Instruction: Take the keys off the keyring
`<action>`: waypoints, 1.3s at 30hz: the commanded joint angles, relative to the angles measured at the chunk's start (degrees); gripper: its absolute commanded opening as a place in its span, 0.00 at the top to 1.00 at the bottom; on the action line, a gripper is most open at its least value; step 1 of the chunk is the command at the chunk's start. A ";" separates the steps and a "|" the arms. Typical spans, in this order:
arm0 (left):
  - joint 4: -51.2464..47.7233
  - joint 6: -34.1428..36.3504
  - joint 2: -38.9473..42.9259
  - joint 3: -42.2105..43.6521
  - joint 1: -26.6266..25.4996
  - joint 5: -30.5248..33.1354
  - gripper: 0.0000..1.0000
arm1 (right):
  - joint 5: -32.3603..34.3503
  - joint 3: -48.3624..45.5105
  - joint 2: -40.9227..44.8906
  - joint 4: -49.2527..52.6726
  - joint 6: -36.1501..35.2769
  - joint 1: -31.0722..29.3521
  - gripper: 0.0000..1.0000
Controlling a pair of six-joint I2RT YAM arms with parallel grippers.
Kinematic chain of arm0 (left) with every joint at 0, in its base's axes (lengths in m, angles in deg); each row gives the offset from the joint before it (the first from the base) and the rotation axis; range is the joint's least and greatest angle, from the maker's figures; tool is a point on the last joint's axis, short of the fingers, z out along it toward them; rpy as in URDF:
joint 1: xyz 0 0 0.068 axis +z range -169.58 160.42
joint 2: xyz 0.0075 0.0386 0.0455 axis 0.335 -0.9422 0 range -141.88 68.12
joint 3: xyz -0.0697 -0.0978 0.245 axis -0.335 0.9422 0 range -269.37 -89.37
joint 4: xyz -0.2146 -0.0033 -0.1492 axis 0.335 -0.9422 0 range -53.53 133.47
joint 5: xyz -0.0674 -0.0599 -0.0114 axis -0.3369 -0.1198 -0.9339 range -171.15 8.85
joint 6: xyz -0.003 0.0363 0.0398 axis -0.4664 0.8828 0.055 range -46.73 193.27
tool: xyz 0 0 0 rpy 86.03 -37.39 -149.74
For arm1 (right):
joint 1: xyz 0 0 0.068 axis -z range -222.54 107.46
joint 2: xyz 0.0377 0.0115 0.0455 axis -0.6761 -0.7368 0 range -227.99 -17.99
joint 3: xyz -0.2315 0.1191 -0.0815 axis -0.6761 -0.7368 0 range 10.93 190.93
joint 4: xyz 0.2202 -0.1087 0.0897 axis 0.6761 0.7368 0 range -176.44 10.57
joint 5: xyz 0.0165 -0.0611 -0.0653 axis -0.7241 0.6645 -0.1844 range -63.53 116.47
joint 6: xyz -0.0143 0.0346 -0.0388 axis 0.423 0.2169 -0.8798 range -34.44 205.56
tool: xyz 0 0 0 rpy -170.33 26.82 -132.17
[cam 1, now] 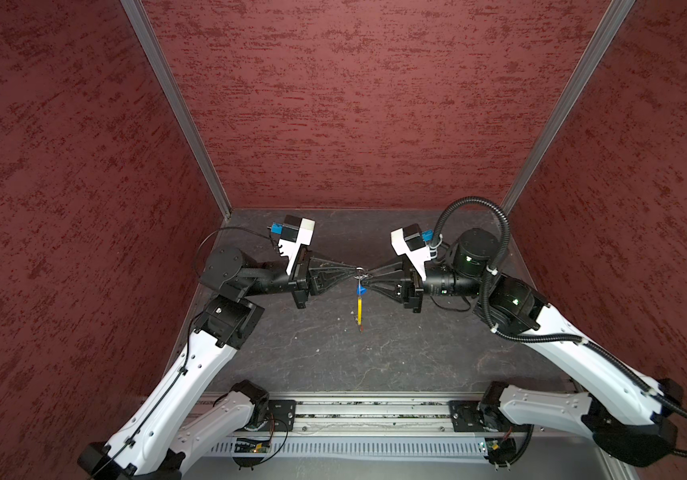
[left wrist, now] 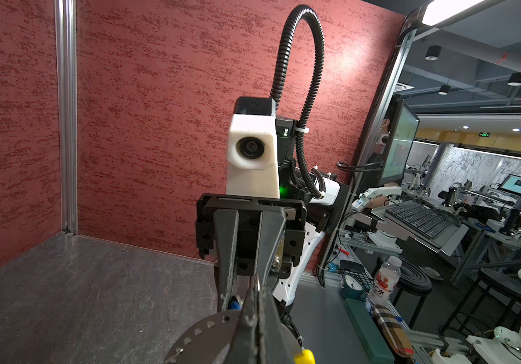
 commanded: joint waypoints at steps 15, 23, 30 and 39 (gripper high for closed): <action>2.65 -1.45 1.60 1.36 -0.06 6.99 1.00 | -0.92 2.40 -0.98 0.97 -1.22 -0.02 1.00; 5.10 -3.81 1.36 1.56 -0.22 7.24 1.00 | -0.10 3.53 -3.05 3.22 -2.18 -0.83 1.00; 5.02 -3.87 0.86 1.53 -0.70 6.64 1.00 | 2.69 5.32 -4.97 6.26 -3.62 -2.41 1.00; 2.24 -2.50 1.23 1.14 -0.81 5.82 1.00 | 5.65 5.11 -3.06 5.05 -3.17 -2.51 1.00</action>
